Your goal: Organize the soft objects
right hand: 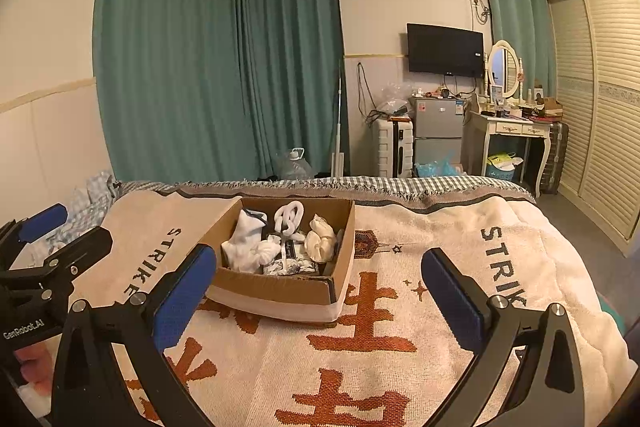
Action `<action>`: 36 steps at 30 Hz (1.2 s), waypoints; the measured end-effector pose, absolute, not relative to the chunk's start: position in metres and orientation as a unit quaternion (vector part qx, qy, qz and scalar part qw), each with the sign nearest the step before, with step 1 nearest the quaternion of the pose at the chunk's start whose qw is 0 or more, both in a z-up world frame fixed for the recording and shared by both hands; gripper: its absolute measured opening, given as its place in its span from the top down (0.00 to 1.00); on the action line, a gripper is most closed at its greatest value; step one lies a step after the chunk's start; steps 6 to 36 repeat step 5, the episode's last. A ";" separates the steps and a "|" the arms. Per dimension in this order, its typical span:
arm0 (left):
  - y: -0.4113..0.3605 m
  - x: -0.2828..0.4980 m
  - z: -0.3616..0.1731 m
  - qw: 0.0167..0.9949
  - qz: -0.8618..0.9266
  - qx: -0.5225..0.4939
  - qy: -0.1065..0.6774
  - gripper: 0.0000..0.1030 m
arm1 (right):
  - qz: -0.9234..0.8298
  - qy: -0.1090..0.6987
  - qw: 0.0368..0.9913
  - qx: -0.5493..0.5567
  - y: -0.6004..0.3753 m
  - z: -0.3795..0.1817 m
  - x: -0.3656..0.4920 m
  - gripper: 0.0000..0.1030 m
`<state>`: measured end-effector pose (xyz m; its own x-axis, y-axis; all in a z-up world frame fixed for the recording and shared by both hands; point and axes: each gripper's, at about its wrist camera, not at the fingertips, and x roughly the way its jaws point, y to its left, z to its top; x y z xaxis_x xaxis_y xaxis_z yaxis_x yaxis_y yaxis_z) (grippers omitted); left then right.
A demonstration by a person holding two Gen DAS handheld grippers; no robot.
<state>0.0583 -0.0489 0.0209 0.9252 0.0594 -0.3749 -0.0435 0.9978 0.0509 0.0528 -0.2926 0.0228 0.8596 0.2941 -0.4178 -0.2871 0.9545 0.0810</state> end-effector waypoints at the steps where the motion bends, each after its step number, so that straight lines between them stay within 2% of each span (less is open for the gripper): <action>1: -0.050 0.058 0.021 0.981 0.029 0.022 0.189 0.09 | 0.153 0.219 0.964 0.008 -0.292 0.022 0.053 0.00; 36: -0.048 0.057 0.021 0.982 0.028 0.017 0.188 0.09 | 0.153 0.219 0.964 0.009 -0.292 0.020 0.053 0.00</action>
